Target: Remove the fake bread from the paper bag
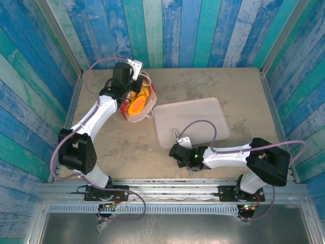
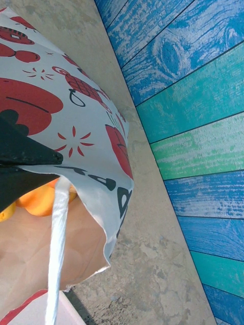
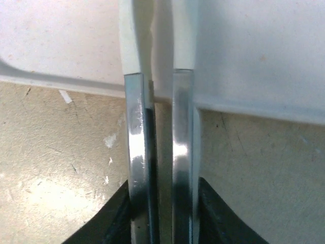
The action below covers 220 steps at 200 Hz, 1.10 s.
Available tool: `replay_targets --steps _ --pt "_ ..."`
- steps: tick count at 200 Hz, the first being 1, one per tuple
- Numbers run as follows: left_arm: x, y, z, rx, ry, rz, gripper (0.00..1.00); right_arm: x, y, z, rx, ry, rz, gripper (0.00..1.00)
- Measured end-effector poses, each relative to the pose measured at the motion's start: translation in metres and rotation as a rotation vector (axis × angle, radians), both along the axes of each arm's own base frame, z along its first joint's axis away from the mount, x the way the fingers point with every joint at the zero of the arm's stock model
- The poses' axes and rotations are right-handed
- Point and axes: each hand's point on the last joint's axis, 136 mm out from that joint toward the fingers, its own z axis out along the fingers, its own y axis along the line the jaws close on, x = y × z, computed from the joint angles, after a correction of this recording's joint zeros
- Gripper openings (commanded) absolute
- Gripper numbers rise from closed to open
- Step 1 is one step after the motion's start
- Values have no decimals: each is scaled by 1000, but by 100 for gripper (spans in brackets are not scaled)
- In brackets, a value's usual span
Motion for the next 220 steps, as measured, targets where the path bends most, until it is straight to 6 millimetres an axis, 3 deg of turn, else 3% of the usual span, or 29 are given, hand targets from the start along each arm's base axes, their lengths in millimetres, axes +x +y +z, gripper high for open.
replay_targets --steps 31,51,105,157,195,220 --pt "-1 -2 -2 -4 5 -10 3 -2 -10 3 -39 8 20 7" --pt "-2 -4 -3 -9 9 -20 3 -2 -14 13 -37 7 34 7" --pt "-7 -6 -4 -18 15 -40 3 21 -10 84 166 -45 61 9" --pt "-8 -9 -5 -25 18 -54 4 32 11 146 358 -59 166 11" --pt "-9 -12 -5 -39 23 -59 4 35 35 168 453 0 262 16" --pt "-10 -17 -3 -54 18 -62 3 41 50 173 513 72 313 27"
